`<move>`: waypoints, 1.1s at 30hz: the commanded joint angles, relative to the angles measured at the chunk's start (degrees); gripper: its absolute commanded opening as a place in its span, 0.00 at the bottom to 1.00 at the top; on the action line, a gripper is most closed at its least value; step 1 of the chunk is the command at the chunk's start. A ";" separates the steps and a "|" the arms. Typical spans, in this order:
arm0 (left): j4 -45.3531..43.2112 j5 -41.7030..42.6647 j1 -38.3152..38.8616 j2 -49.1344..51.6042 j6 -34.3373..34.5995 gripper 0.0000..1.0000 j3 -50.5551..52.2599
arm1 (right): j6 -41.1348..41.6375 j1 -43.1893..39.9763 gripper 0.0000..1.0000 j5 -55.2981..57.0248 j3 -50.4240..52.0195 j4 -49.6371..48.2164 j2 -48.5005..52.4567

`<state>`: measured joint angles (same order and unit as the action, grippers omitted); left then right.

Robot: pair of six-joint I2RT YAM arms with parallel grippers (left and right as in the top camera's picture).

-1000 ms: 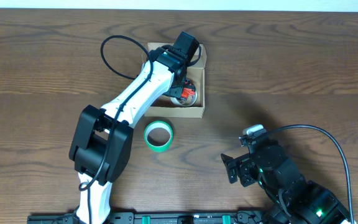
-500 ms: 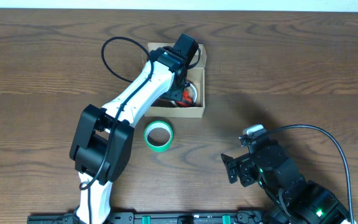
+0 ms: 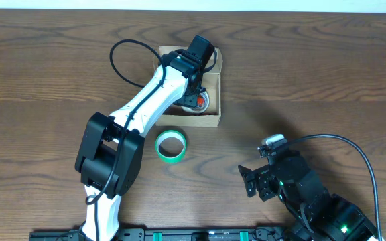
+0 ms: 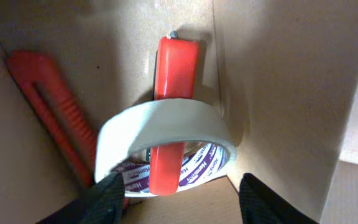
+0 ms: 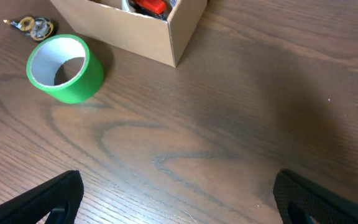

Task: Pack container
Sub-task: 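Carry the red cutter with the left gripper into the box and release, then move the left gripper to the correction tape dispenser and align over it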

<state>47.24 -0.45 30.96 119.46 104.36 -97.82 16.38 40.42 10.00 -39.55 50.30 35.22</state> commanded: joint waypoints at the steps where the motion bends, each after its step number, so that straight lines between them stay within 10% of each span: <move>1: 0.13 -2.34 -0.61 -3.61 -3.67 0.61 -0.61 | 0.94 0.85 0.99 0.70 0.02 0.13 -0.02; 6: 0.70 -2.73 -2.80 -8.90 -11.98 0.98 -0.61 | 0.94 0.85 0.99 0.70 0.02 0.13 -0.02; 20: 21.84 -8.33 -12.02 -21.03 -12.17 0.96 2.32 | 0.94 0.85 0.99 0.70 0.02 0.13 -0.02; 33: 1.57 -7.41 -14.82 -26.40 -8.98 0.95 27.93 | 0.94 0.85 0.99 0.70 0.02 0.13 -0.02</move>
<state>50.89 -6.66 16.58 93.84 94.48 -72.44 16.38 40.42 10.11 -39.55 50.30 35.22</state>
